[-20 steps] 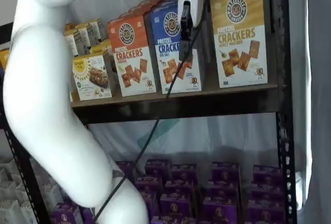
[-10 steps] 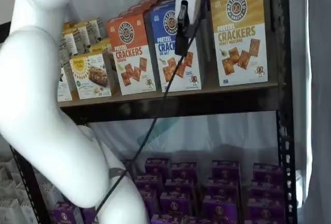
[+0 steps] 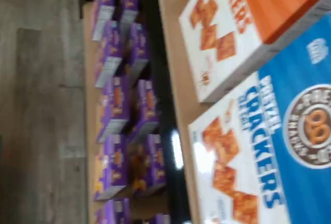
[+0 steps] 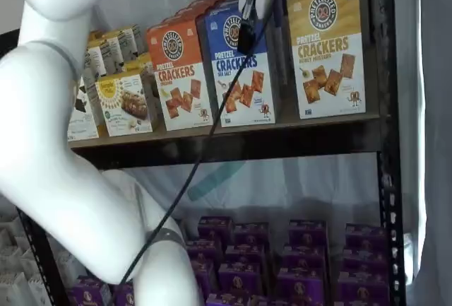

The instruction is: Retrieve the yellow and white box located on the top shelf, the sixth one from the left

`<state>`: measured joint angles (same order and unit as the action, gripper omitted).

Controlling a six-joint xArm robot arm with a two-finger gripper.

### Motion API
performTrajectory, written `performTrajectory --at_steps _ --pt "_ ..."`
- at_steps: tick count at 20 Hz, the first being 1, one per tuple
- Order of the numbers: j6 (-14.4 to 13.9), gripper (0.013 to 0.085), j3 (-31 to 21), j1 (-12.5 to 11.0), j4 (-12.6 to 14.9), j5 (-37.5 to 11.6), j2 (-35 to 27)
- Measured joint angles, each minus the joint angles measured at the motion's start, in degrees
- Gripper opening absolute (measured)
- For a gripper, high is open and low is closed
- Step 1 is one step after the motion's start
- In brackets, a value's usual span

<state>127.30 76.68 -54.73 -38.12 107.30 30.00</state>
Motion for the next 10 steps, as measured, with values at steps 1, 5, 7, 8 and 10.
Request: performTrajectory --at_steps 1,5,7,8,10 --pt "-0.02 0.085 -0.38 -0.32 -0.92 -0.74 0.27" --pt "0.2 0.085 -2.06 -0.67 -3.22 -4.41 1.53" --pt "0.76 0.085 -3.23 -0.07 -3.35 -7.41 2.4" --pt "1.06 0.085 -3.79 0.33 -3.25 -8.9 2.74" --pt "1.34 0.085 -4.61 0.63 -3.89 -11.04 3.09"
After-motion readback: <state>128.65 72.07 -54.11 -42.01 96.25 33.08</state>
